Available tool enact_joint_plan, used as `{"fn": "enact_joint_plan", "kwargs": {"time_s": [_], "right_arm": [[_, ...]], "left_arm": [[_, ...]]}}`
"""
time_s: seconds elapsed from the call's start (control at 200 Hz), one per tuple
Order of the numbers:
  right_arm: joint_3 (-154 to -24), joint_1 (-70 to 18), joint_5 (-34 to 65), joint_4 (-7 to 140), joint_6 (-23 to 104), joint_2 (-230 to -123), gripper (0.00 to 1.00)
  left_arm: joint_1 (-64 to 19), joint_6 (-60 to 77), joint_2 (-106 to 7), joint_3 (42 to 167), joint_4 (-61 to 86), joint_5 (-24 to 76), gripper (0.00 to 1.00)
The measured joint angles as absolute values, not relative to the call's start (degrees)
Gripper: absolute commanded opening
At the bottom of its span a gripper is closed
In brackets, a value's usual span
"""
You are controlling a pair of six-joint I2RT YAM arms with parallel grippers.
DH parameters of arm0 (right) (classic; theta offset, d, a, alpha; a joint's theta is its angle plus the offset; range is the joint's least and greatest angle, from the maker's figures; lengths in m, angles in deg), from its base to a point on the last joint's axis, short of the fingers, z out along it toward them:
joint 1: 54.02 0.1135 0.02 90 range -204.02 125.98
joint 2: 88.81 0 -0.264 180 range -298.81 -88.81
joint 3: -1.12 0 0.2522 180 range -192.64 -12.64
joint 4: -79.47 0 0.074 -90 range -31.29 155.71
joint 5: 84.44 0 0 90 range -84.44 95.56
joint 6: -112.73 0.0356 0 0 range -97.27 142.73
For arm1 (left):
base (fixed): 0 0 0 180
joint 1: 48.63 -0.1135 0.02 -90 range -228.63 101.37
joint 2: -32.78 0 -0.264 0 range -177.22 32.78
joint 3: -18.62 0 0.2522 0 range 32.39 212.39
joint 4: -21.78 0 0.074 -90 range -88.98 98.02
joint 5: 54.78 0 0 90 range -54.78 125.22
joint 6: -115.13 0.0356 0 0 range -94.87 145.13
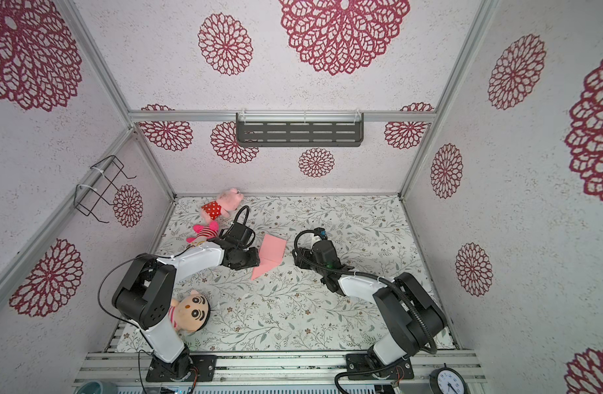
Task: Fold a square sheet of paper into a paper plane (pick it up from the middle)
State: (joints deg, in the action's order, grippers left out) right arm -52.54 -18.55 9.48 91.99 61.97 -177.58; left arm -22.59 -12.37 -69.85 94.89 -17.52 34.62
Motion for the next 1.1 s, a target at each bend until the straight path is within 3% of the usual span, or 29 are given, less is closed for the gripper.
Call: {"fn": "enact_joint_plan", "kwargs": {"time_s": [0.265,0.645,1.101], "right_arm": [[-56.30,-18.18,14.86,91.91,65.91,-181.58,0.59],[-65.96,-15.52,24.21,90.42,74.54,-194.44,0.48],[-71.08,-14.84,25.61,90.73,84.05,-202.96,0.46]], "left_arm": [[-22.87,-12.35,-73.32,95.80,-17.89,35.12,0.41],[-24.14,-12.70,-73.91,96.09,-17.96,35.80,0.18],[-24.54,-12.89,-74.31,96.18,-18.22,35.80,0.10]]}}
